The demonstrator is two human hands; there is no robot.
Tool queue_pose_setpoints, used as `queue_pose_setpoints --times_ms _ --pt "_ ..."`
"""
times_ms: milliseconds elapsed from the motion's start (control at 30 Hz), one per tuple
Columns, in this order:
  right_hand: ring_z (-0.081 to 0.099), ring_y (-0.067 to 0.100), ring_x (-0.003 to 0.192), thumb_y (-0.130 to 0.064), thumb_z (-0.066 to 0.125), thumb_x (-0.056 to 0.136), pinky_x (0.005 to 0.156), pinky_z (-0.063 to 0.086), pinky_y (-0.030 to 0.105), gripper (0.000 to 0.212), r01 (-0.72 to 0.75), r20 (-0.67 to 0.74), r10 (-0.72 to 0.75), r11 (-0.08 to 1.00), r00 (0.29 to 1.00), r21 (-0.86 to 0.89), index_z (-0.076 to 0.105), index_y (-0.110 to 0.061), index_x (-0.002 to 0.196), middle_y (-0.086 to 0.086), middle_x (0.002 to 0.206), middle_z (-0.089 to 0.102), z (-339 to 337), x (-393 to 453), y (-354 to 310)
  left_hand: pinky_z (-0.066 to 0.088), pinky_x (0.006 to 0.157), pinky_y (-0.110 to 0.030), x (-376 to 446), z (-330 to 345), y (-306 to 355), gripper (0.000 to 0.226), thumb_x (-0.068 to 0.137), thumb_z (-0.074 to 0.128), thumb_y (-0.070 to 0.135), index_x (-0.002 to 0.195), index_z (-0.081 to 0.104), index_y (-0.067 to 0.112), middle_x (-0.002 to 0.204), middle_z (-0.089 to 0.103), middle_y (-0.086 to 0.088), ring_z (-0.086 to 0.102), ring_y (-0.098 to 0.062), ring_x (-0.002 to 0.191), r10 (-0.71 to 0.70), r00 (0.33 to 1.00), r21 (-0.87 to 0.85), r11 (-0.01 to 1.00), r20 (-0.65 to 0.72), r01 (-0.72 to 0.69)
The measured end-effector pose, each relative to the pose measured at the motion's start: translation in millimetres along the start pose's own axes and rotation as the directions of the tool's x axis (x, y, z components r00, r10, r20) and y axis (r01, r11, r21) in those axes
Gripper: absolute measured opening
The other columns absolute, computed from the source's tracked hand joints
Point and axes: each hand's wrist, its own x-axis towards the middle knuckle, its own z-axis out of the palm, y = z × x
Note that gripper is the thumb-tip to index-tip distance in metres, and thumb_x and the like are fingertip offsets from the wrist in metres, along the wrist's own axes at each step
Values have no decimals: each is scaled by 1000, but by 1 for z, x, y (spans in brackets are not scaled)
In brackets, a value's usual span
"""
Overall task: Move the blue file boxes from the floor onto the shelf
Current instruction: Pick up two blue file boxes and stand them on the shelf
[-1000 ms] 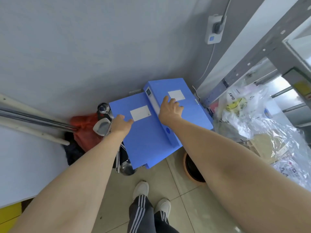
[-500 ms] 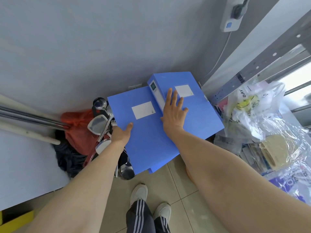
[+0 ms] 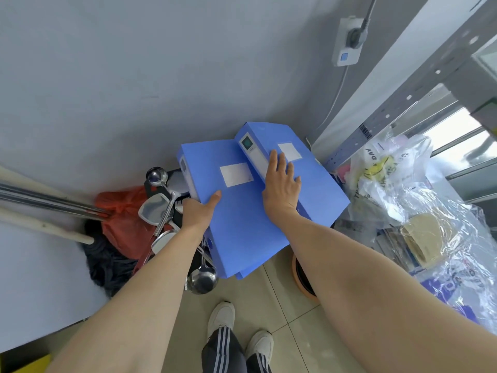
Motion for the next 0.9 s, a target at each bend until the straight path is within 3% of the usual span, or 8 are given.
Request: queue_pose_setpoints --times_ms 133,233,300,400,467,600,767,900 --pt "34 35 136 3 76 70 99 45 44 108 -7 -63 12 997 998 82 10 -13 153 14 155 24 -28 -7 7 54 68 -30 -26 10 36 86 66 74 55 126 50 -1 110 68 -9 69 -25 90 110 994 100 989 -16 -108" --pt "39 34 131 7 70 71 96 47 45 102 -42 -116 62 985 991 169 12 -13 152 17 151 29 -55 -11 14 55 78 -40 -55 21 67 66 77 72 46 117 48 -1 95 63 -5 66 -29 88 214 974 218 956 -68 -195" --pt "41 34 129 7 64 74 95 47 45 95 -66 -158 107 968 982 243 14 -14 151 17 149 33 -75 -16 20 53 77 -40 -78 28 86 62 81 70 44 116 44 -1 89 56 -1 60 -27 83 271 956 263 936 -108 -236" --pt "47 32 120 5 62 74 88 50 43 89 -81 -215 171 925 962 371 17 -15 149 14 143 40 -107 -28 24 41 68 -34 -112 35 110 60 83 69 42 116 44 -1 98 56 -5 55 -26 81 347 924 286 912 -160 -293" --pt "50 31 118 2 62 75 83 51 41 88 -86 -228 215 878 950 470 18 -17 149 11 142 41 -132 -39 29 37 66 -33 -136 42 128 57 82 69 43 111 44 1 98 58 -7 58 -28 82 395 901 281 899 -182 -337" --pt "45 26 130 -6 63 79 90 50 40 88 -70 -228 264 782 937 619 15 -21 152 4 150 36 -181 -69 37 42 64 -35 -186 51 166 46 80 66 36 105 38 9 94 56 -6 59 -31 78 477 850 261 870 -225 -419" --pt "61 23 110 -14 65 77 78 54 42 91 -7 -274 356 621 893 784 12 -36 148 -8 142 46 -236 -113 57 38 65 -34 -254 54 204 51 79 65 30 117 42 5 94 54 -1 53 -27 78 613 748 313 784 -255 -536" --pt "64 17 105 -13 68 76 76 55 39 96 87 -339 437 502 833 860 12 -45 147 -19 147 41 -277 -152 79 40 67 -32 -305 57 220 51 77 66 32 118 45 13 102 56 3 55 -22 81 703 674 283 710 -230 -645"
